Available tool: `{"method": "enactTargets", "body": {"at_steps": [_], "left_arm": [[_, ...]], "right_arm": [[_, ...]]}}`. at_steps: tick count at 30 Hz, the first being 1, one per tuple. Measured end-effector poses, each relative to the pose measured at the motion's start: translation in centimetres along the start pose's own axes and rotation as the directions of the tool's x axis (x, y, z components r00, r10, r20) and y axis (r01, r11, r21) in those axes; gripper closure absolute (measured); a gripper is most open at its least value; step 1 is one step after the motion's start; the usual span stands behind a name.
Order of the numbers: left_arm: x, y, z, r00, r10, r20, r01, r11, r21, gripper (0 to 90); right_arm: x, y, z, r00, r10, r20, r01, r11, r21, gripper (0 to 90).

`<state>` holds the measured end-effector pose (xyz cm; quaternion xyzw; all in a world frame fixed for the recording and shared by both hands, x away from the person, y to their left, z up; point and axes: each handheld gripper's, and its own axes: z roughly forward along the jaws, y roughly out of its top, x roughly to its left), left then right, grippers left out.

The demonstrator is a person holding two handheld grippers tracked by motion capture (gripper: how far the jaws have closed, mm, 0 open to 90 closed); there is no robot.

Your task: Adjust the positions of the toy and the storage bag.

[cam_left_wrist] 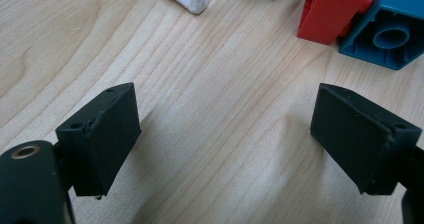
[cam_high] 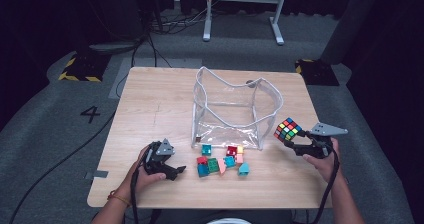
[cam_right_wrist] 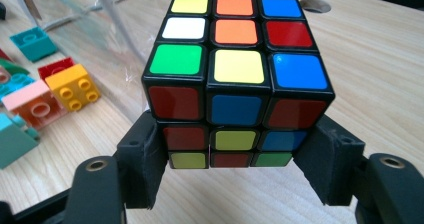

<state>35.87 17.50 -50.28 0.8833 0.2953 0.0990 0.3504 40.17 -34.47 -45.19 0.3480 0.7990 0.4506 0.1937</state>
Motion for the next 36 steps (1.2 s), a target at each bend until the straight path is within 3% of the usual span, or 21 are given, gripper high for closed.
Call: {"method": "enactTargets", "body": {"at_steps": [12,24,36], "left_arm": [[0.0,0.0,0.0,1.0000,-0.003,0.001,0.003,1.0000,-0.001,12.5],[0.0,0.0,0.0,1.0000,-0.003,0.001,0.003,1.0000,0.000,12.5],[0.0,0.0,0.0,1.0000,-0.003,0.001,0.003,1.0000,-0.001,12.5]], "right_arm": [[-1.1,2.6,-1.1,0.9989,-0.002,0.048,0.004,0.998,-0.060,33.9],[-1.4,5.6,-1.2,0.9971,-0.030,0.070,0.036,0.996,-0.081,33.9],[-2.2,8.9,-1.9,0.9910,-0.040,0.128,0.055,0.992,-0.116,33.8]]}}
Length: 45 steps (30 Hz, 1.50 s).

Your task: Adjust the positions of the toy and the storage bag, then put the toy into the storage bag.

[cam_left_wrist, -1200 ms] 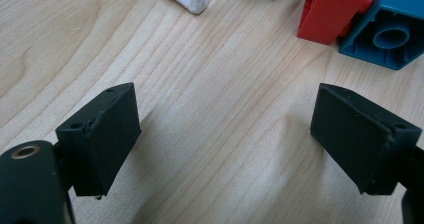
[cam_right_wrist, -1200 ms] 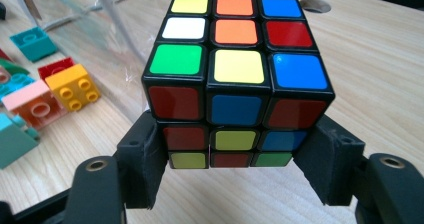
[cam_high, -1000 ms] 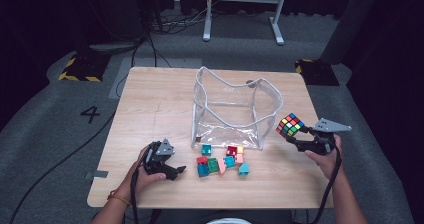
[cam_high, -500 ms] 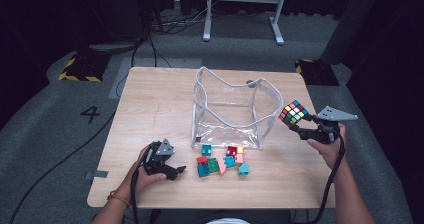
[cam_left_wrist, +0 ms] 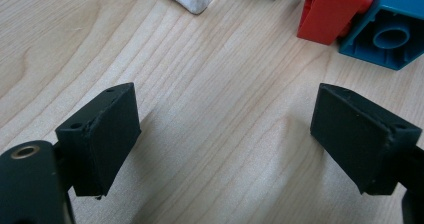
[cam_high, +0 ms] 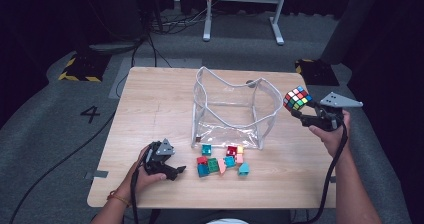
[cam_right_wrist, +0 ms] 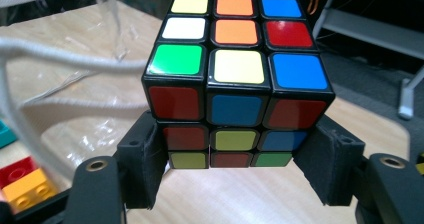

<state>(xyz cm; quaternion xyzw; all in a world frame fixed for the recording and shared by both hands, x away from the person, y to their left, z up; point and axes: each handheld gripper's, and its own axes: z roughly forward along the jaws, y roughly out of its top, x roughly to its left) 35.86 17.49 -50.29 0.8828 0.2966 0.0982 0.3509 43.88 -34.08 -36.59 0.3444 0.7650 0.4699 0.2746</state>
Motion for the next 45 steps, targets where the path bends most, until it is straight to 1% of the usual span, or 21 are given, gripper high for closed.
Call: {"method": "enactTargets", "body": {"at_steps": [1,3,6,10,15,16,20,21,23,24,25,28,29,30,32,33,34,35,37,42,45], "left_arm": [[0.0,0.0,0.0,1.0000,0.000,0.000,0.000,1.0000,0.000,12.5],[0.0,0.0,0.0,1.0000,0.000,0.000,0.000,1.0000,0.000,12.5],[0.0,0.0,0.0,1.0000,0.000,0.000,0.000,1.0000,0.000,12.5],[0.0,0.0,0.0,1.0000,0.000,0.000,0.000,1.0000,0.000,12.5],[0.0,0.0,0.0,1.0000,0.003,-0.001,-0.003,1.0000,0.001,12.5],[0.0,0.0,0.0,1.0000,0.000,0.000,0.000,1.0000,0.000,12.5],[0.0,0.0,0.0,1.0000,0.000,0.000,0.000,1.0000,0.000,12.5],[0.0,0.0,0.0,1.0000,0.003,-0.001,-0.003,1.0000,0.000,12.5],[0.0,0.0,0.0,1.0000,0.000,0.000,0.000,1.0000,0.000,12.5],[0.0,0.0,0.0,1.0000,0.000,0.000,0.000,1.0000,0.000,12.5],[0.0,0.0,0.0,1.0000,0.000,0.000,0.000,1.0000,0.000,12.5],[0.0,0.0,0.0,1.0000,-0.001,-0.001,0.001,1.0000,0.000,12.5],[0.0,0.0,0.0,1.0000,0.005,-0.006,-0.005,1.0000,0.001,12.5],[0.0,0.0,0.0,1.0000,-0.002,-0.004,0.002,1.0000,0.001,12.5],[-0.1,0.0,0.0,1.0000,-0.003,-0.008,0.003,1.0000,0.000,12.5],[-0.1,0.0,0.0,1.0000,-0.003,-0.008,0.003,1.0000,0.000,12.5],[-0.1,0.0,0.0,1.0000,-0.003,-0.009,0.003,1.0000,0.000,12.5],[-0.1,0.0,0.0,1.0000,-0.003,-0.009,0.003,1.0000,0.000,12.4],[-0.1,0.0,0.0,0.9999,-0.002,-0.011,0.002,1.0000,0.002,12.4],[-0.1,0.0,0.0,0.9999,-0.002,-0.010,0.002,1.0000,0.000,12.4],[-0.1,0.0,0.0,1.0000,-0.002,-0.010,0.002,1.0000,0.001,12.4]], "right_arm": [[0.0,0.0,0.0,1.0000,0.000,0.000,0.000,1.000,0.000,33.8],[-0.4,1.1,-0.3,1.0000,0.004,0.002,-0.003,1.000,-0.020,33.9],[-0.5,2.2,-0.4,0.9998,-0.014,0.012,0.015,0.999,-0.030,33.9],[-0.4,3.5,-0.2,0.9996,-0.027,0.008,0.027,0.999,-0.037,33.8],[-0.2,4.7,0.2,0.9995,-0.030,-0.005,0.030,0.998,-0.047,33.8],[-0.1,5.4,0.4,0.9991,-0.037,-0.018,0.036,0.997,-0.065,33.9],[0.2,6.8,0.7,0.9979,-0.055,-0.035,0.053,0.997,-0.058,33.9],[0.2,7.2,0.8,0.9966,-0.075,-0.034,0.073,0.996,-0.061,33.9],[0.4,7.7,1.0,0.9958,-0.083,-0.039,0.080,0.995,-0.056,33.8],[0.5,7.9,1.1,0.9966,-0.067,-0.047,0.065,0.996,-0.055,33.8],[0.5,7.9,1.1,0.9966,-0.067,-0.047,0.065,0.996,-0.055,33.8],[0.9,8.4,1.8,0.9937,-0.082,-0.077,0.077,0.995,-0.067,33.8],[1.1,8.5,1.9,0.9934,-0.082,-0.080,0.077,0.995,-0.066,33.9],[1.2,8.6,2.1,0.9931,-0.077,-0.088,0.072,0.996,-0.058,33.8],[1.5,8.8,2.5,0.9903,-0.087,-0.108,0.081,0.995,-0.058,33.8],[1.5,8.8,2.5,0.9903,-0.087,-0.108,0.081,0.995,-0.058,33.8],[1.9,9.1,2.9,0.9877,-0.097,-0.123,0.091,0.995,-0.048,33.8],[1.9,9.1,2.9,0.9877,-0.097,-0.123,0.091,0.995,-0.048,33.8],[2.3,9.5,3.5,0.9838,-0.115,-0.138,0.111,0.993,-0.033,33.8],[2.8,9.8,4.5,0.9790,-0.115,-0.168,0.114,0.993,-0.015,33.9],[3.2,10.0,5.5,0.9717,-0.119,-0.204,0.120,0.993,-0.009,33.8]]}}
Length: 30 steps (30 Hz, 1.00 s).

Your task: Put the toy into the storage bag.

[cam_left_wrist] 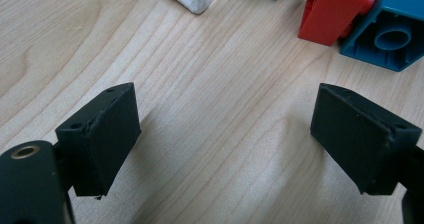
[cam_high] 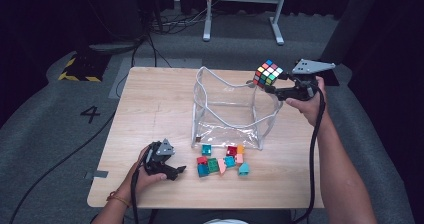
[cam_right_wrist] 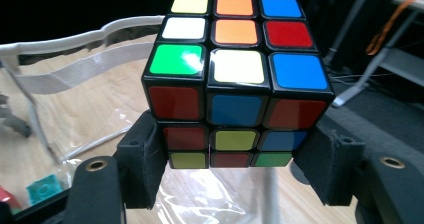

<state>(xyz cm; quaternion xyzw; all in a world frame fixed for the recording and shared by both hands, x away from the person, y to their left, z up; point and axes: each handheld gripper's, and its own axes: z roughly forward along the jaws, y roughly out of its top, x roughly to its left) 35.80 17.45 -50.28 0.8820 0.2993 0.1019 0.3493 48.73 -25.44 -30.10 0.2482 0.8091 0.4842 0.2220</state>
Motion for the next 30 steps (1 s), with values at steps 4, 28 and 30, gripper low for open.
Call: {"method": "enactTargets", "body": {"at_steps": [4,28,30], "left_arm": [[0.0,0.0,0.0,1.0000,-0.001,0.000,0.001,1.0000,0.000,12.4],[0.0,0.0,0.0,1.0000,-0.002,-0.004,0.002,1.0000,0.002,12.5],[-0.1,0.0,0.0,1.0000,-0.006,-0.007,0.006,1.0000,0.001,12.5]], "right_arm": [[0.3,0.0,1.1,0.9988,-0.013,-0.047,0.013,1.000,0.012,33.8],[2.3,-0.1,3.3,0.9485,-0.168,-0.269,0.205,0.972,0.117,33.8],[2.4,-0.5,3.2,0.9454,-0.175,-0.275,0.212,0.971,0.111,33.8]]}}
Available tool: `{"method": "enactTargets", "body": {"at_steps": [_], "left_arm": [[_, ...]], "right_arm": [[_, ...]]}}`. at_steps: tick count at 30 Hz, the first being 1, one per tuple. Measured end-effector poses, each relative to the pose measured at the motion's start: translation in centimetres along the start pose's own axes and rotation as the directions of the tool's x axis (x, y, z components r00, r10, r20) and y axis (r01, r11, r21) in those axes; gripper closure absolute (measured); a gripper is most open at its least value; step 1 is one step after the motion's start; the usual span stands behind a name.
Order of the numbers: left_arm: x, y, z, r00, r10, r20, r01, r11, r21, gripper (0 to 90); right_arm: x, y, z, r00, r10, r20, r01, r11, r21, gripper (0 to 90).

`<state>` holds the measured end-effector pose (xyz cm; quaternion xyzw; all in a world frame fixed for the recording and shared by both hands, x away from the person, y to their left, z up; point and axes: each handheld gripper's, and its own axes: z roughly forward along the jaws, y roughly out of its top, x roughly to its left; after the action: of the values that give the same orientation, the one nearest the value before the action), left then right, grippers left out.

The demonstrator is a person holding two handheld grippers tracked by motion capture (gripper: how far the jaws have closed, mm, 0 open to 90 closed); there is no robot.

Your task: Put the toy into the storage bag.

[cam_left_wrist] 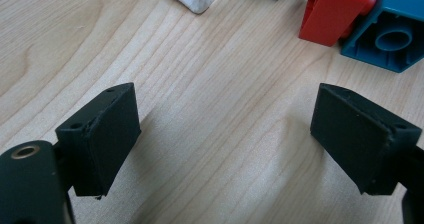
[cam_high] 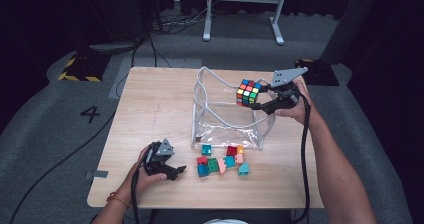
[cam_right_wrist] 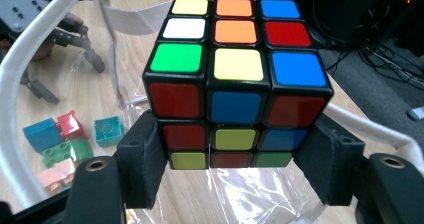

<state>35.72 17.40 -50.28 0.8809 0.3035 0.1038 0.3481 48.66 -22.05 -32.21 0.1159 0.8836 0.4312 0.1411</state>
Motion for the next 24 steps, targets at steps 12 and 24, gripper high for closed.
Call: {"method": "enactTargets", "body": {"at_steps": [12,24], "left_arm": [[0.0,0.0,0.0,1.0000,-0.001,0.000,0.001,1.0000,0.000,12.4],[0.0,0.0,0.0,1.0000,-0.001,0.000,0.001,1.0000,-0.001,12.4]], "right_arm": [[-0.8,0.5,1.2,0.9996,-0.010,-0.026,0.016,0.968,0.251,34.0],[-1.6,1.3,2.1,0.9999,0.015,0.001,-0.015,0.914,0.405,34.2]]}}
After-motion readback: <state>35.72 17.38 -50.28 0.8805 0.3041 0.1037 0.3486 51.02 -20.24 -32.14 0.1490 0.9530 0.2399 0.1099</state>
